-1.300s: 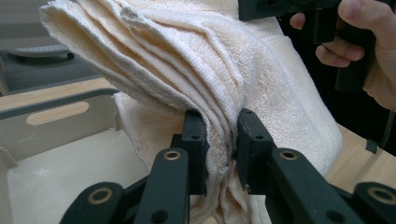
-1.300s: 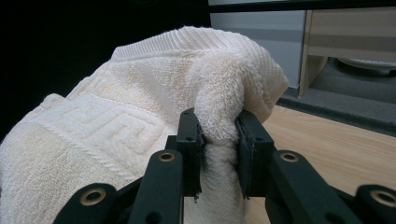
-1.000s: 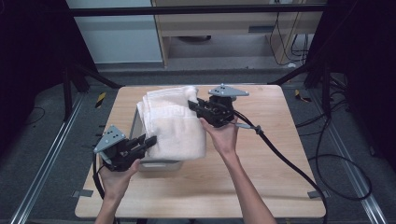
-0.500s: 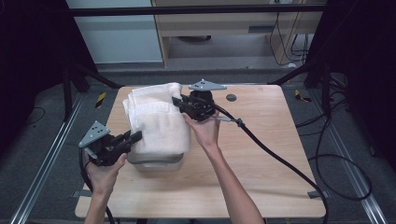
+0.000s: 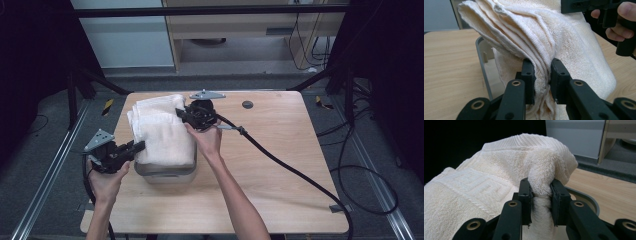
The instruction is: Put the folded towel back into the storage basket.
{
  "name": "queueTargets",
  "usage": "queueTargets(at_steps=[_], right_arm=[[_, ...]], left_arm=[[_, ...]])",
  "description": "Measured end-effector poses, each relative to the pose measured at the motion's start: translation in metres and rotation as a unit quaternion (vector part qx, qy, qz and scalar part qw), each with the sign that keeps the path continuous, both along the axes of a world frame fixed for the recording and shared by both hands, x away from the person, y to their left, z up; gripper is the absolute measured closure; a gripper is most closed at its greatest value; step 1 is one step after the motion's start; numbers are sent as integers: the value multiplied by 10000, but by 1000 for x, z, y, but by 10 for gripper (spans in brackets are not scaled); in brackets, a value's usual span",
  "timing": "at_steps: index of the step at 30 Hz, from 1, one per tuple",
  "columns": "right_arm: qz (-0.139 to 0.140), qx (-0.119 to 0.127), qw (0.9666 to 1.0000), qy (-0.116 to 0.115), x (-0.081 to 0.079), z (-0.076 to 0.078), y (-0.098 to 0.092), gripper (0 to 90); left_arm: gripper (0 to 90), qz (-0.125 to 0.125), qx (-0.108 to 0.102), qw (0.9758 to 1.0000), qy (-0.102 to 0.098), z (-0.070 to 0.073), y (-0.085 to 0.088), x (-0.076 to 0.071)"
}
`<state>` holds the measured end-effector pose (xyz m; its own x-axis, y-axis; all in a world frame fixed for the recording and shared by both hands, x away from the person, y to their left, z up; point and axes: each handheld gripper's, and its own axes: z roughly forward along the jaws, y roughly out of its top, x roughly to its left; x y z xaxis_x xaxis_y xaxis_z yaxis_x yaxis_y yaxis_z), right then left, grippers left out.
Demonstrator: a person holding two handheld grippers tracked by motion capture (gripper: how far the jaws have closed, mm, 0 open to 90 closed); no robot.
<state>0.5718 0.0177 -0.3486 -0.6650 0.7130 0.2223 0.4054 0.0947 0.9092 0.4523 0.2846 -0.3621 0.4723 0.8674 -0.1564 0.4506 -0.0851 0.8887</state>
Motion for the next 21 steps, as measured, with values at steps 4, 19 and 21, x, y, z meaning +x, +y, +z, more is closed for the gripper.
queueTargets(at_steps=[4, 19, 21], right_arm=[[-15, -43, 9999, 95, 6, -12, 5, 733], [-181, -480, 9979, 404, 17, -46, 13, 727], [-197, -514, 9976, 422, 16, -48, 13, 726]], left_arm=[[747, 43, 75, 9999, 112, -8, 1, 6], [746, 47, 315, 9979, 563, -37, -2, 23], [746, 37, 347, 9977, 588, -38, -2, 23]])
